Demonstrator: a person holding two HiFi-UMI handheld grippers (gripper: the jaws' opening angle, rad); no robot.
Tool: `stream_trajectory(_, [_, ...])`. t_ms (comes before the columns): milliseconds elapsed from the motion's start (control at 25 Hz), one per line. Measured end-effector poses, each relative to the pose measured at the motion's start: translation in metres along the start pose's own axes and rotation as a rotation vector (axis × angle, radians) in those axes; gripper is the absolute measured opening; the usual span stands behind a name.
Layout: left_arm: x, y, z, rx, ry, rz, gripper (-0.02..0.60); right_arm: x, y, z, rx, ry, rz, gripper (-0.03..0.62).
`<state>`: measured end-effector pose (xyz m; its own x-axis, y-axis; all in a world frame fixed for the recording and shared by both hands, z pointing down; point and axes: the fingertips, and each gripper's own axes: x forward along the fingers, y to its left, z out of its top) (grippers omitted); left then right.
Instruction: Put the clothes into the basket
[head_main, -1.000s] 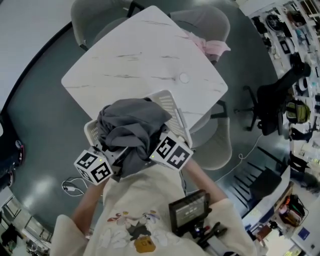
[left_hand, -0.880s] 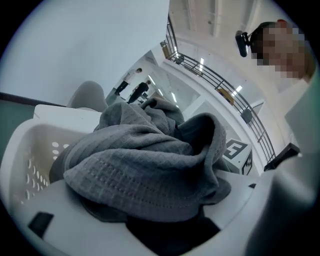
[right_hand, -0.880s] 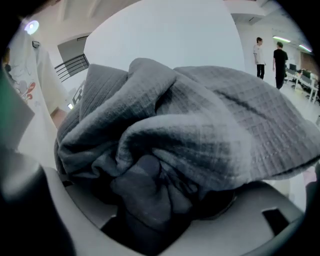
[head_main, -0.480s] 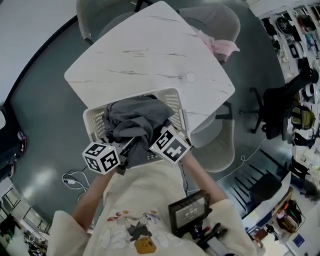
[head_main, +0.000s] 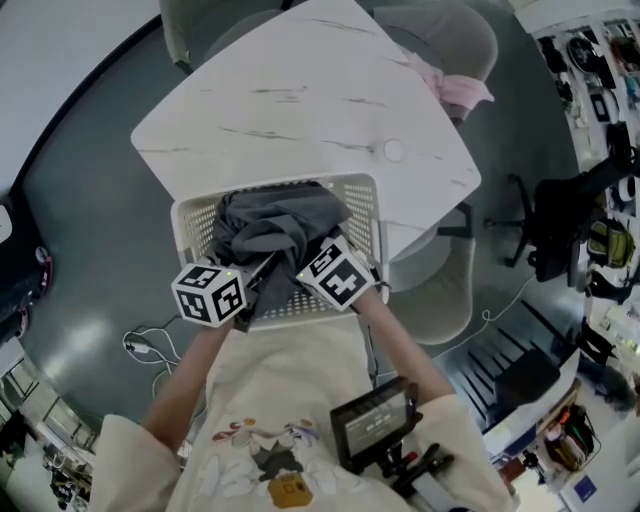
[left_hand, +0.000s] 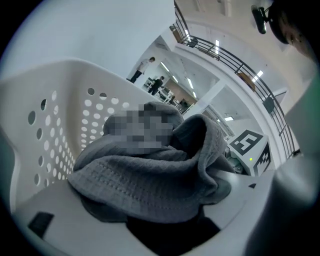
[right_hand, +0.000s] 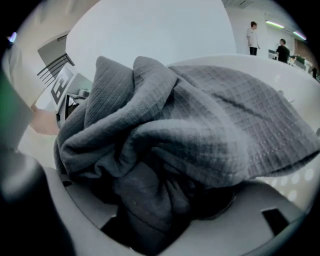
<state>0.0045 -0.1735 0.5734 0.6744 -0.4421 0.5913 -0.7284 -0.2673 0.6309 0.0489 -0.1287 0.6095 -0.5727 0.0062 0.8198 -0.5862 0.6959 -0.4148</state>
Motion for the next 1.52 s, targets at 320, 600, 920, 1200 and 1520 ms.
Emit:
stream_trajectory(320, [0.021, 0.028, -0.015, -0.005, 0.065, 0.087, 0.399, 0.03, -0.019, -0.012, 0.015, 0.041, -0.024, 0.336])
stream_trajectory(600, [0.038, 0.054, -0.026, 0.001, 0.11, 0.178, 0.399, 0.054, -0.036, -0.021, 0.015, 0.065, -0.064, 0.334])
stream_trajectory(920, [0.05, 0.076, -0.04, 0.042, 0.187, 0.306, 0.393, 0.059, -0.044, -0.028, -0.04, 0.093, -0.116, 0.334])
stream_trajectory(1200, [0.059, 0.098, -0.05, 0.033, 0.258, 0.376, 0.393, 0.04, -0.044, -0.016, -0.126, 0.054, -0.21, 0.333])
stream_trajectory(1520, [0.062, 0.102, -0.053, -0.005, 0.268, 0.375, 0.393, 0.001, -0.039, 0.018, -0.136, -0.11, -0.272, 0.299])
